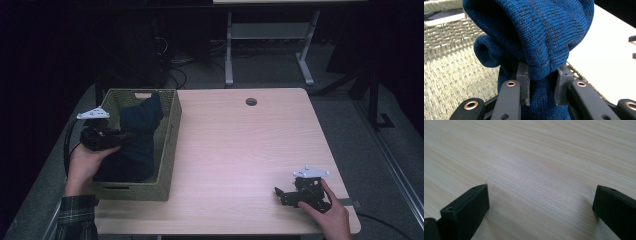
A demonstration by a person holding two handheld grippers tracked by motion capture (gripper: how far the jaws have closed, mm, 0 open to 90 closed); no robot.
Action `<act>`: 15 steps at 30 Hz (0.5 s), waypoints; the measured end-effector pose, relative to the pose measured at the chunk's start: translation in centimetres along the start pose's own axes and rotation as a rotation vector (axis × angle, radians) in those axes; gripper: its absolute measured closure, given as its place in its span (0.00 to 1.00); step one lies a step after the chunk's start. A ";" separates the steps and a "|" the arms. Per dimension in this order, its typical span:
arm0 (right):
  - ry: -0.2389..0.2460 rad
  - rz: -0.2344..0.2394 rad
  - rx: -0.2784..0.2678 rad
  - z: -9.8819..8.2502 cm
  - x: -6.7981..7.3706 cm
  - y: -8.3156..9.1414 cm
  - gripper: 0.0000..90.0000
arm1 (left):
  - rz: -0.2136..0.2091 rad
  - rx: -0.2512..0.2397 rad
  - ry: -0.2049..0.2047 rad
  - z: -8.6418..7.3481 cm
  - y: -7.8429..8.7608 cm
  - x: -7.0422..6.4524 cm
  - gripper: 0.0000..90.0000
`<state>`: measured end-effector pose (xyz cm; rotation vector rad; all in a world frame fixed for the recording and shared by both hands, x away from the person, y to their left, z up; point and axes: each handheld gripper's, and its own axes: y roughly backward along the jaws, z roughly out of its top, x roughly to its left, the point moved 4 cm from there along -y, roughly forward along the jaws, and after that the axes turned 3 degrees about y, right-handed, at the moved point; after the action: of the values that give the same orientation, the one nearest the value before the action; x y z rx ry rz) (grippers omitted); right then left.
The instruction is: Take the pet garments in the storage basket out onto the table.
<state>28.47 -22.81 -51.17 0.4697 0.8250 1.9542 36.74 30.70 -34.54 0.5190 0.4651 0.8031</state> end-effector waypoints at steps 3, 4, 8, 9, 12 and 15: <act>0.000 0.000 0.000 0.0 0.0 0.0 0.00 | -0.006 -0.028 -0.006 0.6 0.4 -0.6 0.78; 0.000 0.000 0.000 0.0 0.0 0.0 0.00 | -0.006 -0.028 -0.006 0.6 0.4 -0.6 0.78; 0.002 0.000 0.000 0.0 0.0 0.0 0.00 | -0.023 -0.062 -0.018 1.7 0.9 -1.4 0.78; 0.003 0.000 0.001 0.0 0.0 0.0 0.00 | -0.026 -0.068 -0.021 1.9 0.9 -1.6 0.78; 0.003 0.000 0.001 0.0 0.0 0.0 0.00 | -0.032 -0.087 -0.028 2.7 1.2 -2.1 0.78; 0.004 0.001 0.001 0.0 0.0 0.0 0.00 | -0.032 -0.100 -0.040 3.5 1.5 -2.6 0.78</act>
<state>28.49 -22.83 -51.17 0.4672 0.8282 1.9559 36.32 28.67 -30.46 0.4330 0.3931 0.7794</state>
